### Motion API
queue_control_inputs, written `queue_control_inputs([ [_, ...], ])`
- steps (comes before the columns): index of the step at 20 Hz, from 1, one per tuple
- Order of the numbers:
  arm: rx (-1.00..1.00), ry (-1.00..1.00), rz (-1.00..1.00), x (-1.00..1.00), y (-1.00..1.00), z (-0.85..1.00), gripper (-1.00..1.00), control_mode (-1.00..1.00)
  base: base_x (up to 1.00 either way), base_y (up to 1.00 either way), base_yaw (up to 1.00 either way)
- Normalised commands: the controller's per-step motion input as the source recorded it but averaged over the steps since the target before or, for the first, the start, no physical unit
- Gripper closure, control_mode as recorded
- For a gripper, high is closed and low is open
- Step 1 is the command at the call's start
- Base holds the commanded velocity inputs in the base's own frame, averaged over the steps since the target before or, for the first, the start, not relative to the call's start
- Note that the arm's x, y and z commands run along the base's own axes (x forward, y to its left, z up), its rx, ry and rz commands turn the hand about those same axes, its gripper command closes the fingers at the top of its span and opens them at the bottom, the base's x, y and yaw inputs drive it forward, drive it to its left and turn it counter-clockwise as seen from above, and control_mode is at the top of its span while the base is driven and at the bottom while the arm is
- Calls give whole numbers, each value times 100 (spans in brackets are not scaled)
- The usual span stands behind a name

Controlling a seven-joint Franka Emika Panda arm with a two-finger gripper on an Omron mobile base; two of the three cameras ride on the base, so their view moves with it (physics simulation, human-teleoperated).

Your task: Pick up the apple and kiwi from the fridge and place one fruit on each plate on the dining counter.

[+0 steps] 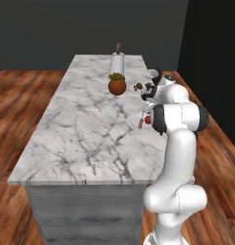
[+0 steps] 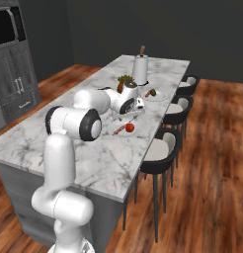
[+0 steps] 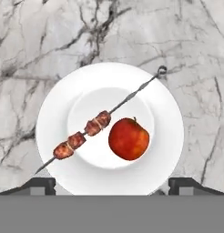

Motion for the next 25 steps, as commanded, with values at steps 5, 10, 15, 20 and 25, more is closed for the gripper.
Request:
queue_control_inputs([
  [5, 0, -18, 3, -100, 12, 46, -100, -100, 0, 0, 0],
  [10, -8, -2, 15, -100, 48, 18, -100, -100, 0, 0, 0],
  [15, -9, 1, 19, -100, 66, 34, -100, -100, 0, 0, 0],
  [20, -10, 0, 18, -100, 63, 40, -100, -100, 0, 0, 0],
  [25, -5, 0, 14, -100, 45, 14, -100, -100, 0, 0, 0],
])
